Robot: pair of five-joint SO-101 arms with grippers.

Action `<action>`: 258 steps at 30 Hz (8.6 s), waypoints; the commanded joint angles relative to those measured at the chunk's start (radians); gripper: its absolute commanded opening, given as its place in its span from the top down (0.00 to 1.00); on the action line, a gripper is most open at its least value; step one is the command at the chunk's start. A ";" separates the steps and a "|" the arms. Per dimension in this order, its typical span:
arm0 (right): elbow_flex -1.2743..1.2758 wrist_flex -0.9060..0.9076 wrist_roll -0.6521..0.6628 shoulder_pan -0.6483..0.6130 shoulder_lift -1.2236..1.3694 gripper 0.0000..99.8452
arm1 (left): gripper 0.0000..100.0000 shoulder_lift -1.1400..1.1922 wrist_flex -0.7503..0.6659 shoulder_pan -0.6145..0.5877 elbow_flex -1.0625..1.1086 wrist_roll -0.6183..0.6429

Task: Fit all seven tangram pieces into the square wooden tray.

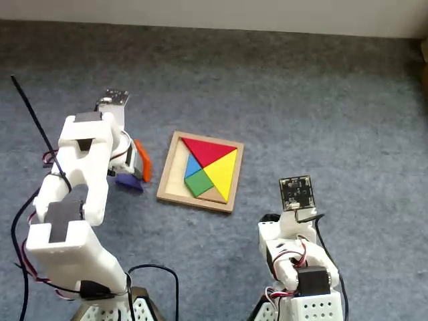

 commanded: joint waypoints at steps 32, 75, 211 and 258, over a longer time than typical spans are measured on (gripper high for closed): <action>0.107 0.004 -0.003 0.013 -0.012 0.97 | 0.74 -0.008 0.391 -0.054 -0.168 0.201; 0.107 0.004 -0.003 0.013 -0.012 0.97 | 0.71 -0.229 0.086 -0.050 0.038 -0.089; 0.107 0.004 -0.002 0.050 -0.012 0.97 | 0.90 -0.084 0.463 0.478 -0.229 0.483; 0.107 0.004 -0.002 0.050 -0.012 0.97 | 0.90 0.107 0.479 0.466 -0.340 0.985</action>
